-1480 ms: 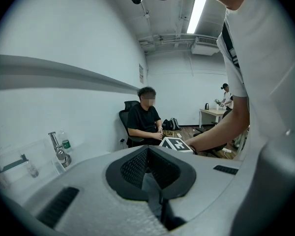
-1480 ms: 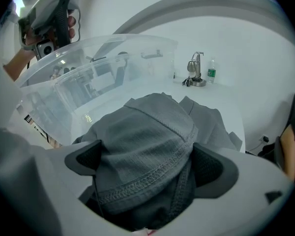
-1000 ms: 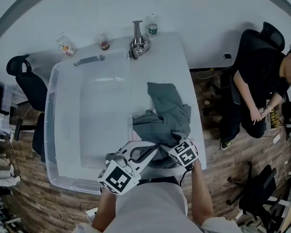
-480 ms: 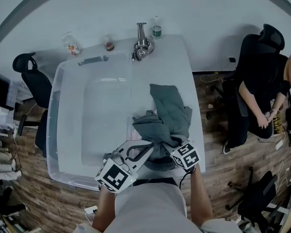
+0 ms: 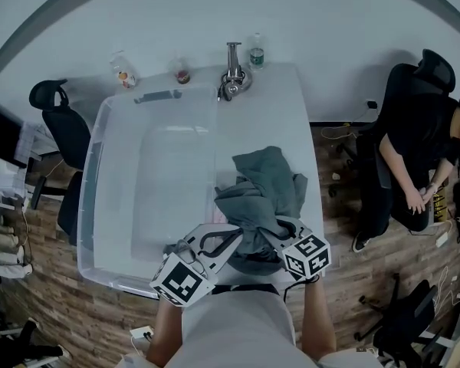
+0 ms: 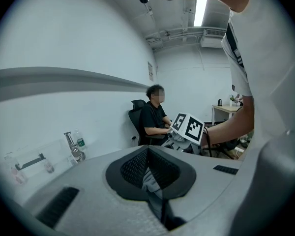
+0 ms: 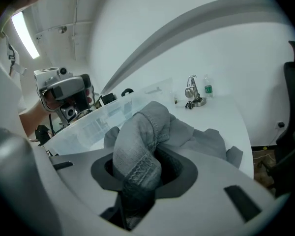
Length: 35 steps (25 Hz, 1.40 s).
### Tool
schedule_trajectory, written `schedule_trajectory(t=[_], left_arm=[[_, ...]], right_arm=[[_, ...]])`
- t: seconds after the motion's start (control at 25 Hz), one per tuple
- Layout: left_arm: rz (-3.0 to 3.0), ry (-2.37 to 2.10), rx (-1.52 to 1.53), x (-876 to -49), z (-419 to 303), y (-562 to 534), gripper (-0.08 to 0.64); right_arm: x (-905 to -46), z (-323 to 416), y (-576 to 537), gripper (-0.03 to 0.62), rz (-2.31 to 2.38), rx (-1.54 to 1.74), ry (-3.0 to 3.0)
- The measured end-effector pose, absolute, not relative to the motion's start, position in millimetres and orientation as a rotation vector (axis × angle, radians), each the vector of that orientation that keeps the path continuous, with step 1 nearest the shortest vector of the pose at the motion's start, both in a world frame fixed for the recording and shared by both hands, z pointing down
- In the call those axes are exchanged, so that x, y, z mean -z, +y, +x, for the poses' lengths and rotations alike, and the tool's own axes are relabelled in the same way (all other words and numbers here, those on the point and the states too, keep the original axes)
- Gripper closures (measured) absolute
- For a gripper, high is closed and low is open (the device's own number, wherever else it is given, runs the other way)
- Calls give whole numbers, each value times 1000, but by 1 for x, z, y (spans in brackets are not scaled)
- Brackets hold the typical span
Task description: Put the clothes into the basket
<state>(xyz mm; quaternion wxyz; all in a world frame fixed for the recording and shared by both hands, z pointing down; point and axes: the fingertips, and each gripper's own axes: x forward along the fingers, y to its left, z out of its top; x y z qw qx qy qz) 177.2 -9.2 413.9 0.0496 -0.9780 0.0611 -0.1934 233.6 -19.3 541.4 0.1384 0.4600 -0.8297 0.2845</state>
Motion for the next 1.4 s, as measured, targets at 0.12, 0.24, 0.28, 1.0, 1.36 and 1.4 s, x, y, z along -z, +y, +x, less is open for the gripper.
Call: schedule_trajectory(t=[0.12, 0.24, 0.28, 1.0, 1.36, 1.4], left_arm=[[-2966, 176, 559, -406, 175, -9, 555], [-2961, 168, 530, -397, 171, -9, 555], [-2964, 169, 522, -393, 169, -10, 555], [-2899, 261, 323, -319, 129, -27, 555], [-2809, 381, 231, -278, 91, -39, 555], [-2803, 393, 225, -273, 87, -39, 555]], right_arm=[[-520, 233, -23, 477, 1374, -803, -2441], [-497, 231, -26, 477, 1424, -788, -2480], [-489, 230, -28, 477, 1438, -786, -2493], [-345, 198, -50, 477, 1514, -527, -2697], [-283, 162, -61, 477, 1445, -363, -2792], [-278, 157, -60, 477, 1435, -342, -2794]])
